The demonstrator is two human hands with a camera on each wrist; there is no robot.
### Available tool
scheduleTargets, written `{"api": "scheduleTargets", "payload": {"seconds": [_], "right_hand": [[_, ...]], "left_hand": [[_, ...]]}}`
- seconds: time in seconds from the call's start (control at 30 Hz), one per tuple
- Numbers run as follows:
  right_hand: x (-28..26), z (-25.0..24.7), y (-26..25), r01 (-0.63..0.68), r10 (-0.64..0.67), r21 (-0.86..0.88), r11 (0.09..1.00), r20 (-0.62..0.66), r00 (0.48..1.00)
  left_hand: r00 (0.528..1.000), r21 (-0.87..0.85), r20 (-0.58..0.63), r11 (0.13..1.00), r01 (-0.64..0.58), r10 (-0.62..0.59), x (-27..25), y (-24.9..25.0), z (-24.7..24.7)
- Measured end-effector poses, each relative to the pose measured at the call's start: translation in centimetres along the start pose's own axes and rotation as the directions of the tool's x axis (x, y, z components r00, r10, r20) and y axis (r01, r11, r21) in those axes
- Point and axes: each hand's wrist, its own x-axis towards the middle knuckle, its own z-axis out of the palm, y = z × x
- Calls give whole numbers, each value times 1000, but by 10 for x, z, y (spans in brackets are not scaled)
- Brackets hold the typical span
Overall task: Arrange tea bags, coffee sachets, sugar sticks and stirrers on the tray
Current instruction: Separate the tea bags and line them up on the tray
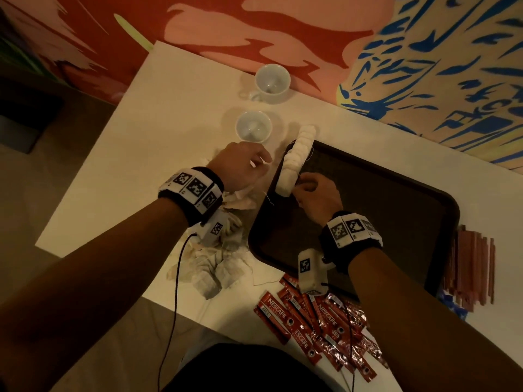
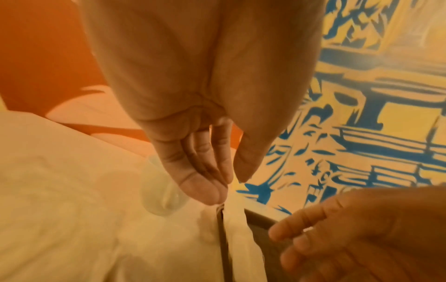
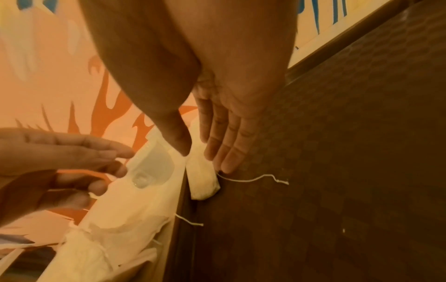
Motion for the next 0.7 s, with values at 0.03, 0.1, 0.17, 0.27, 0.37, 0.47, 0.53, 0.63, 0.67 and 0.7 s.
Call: {"api": "scheduleTargets", "payload": {"seconds": [0.03, 0.1, 0.17, 0.27, 0.37, 0.47, 0.53, 0.63, 0.67, 0.7], "right_hand": [[-5, -3, -1, 14, -14, 2, 1000, 4, 1000], [-18, -10, -2, 48, -48, -1, 999, 33, 998], [-34, -16, 0, 100, -98, -31, 994, 74, 992], [-61, -21, 11, 170, -158, -94, 981, 125, 979], [-91, -18, 27, 211, -192, -114, 971, 161, 968], [-120, -9, 40, 235, -203, -126, 964, 221, 954], [-134, 3, 47, 253, -206, -168, 953, 256, 944], [-147, 28, 55, 295, -219, -229, 928, 306, 926], [-150, 37, 57, 302, -217, -245, 921, 321, 922], [-152, 46, 57, 306, -212, -260, 916, 335, 918]], "left_hand": [[1000, -11, -21, 1000, 5, -6, -8, -1, -7], [997, -39, -80, 999, 14, -17, -29, -2, -22], [988, -82, -151, 996, 17, -30, -56, -6, -33], [963, -116, -264, 993, 26, -56, -106, -15, -40], [929, -141, -343, 985, 96, -140, -159, -28, -34], [905, -192, -345, 962, 192, -250, -207, -44, -12], [894, -221, -319, 942, 254, -316, -233, -55, 9], [883, -222, -238, 908, 356, -404, -258, -71, 42], [883, -216, -200, 898, 383, -425, -263, -76, 51], [884, -200, -163, 892, 404, -437, -266, -80, 60]]}}
